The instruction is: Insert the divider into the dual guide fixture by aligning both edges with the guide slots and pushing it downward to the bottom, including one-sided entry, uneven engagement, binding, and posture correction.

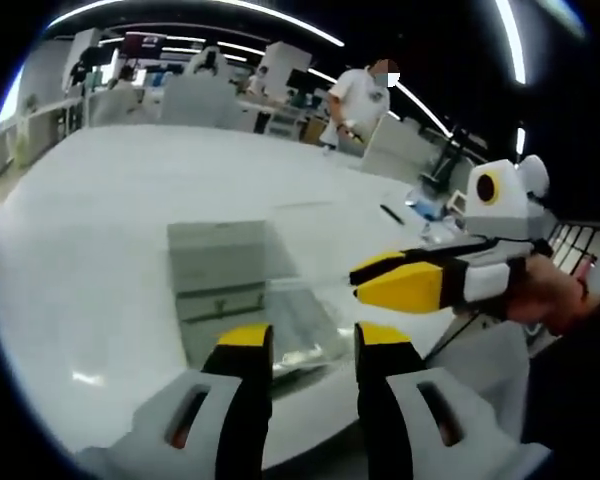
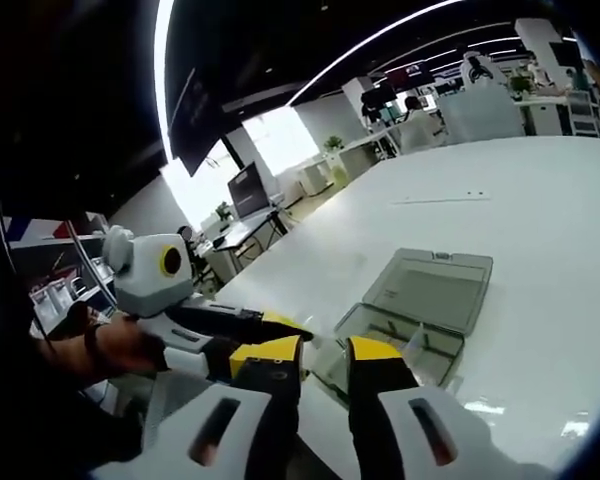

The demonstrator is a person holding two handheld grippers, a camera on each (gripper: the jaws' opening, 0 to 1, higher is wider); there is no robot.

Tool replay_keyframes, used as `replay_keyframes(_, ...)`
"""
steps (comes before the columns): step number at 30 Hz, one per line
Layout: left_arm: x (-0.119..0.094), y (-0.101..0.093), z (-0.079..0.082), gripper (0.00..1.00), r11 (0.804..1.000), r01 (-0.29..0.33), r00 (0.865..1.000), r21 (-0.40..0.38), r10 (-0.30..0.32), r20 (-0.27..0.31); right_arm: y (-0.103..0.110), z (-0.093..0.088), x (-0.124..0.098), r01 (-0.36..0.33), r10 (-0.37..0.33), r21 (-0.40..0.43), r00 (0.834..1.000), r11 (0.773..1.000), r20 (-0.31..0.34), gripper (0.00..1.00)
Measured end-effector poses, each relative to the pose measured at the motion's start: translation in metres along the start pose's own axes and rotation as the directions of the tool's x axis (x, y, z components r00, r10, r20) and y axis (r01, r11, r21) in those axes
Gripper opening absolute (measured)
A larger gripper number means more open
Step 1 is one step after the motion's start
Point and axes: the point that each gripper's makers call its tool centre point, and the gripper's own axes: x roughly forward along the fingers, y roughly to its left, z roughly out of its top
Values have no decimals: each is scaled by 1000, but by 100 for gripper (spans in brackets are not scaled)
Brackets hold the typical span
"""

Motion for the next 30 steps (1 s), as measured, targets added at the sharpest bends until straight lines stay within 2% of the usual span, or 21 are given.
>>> replay_keyframes(14, 2, -8, 6, 30, 999, 36, 999, -31, -35, 37, -1, 5, -2, -7, 6, 38, 1000, 999, 27, 10)
replay_keyframes(23, 4, -15, 1, 30, 998, 57, 998, -3, -57, 16, -13, 22, -9, 32, -37, 61, 996, 998, 85, 8)
replay_keyframes(30, 6, -23, -4, 31, 996, 84, 996, 16, -84, 0, -19, 28, -11, 57, -65, 74, 992, 996, 110, 3)
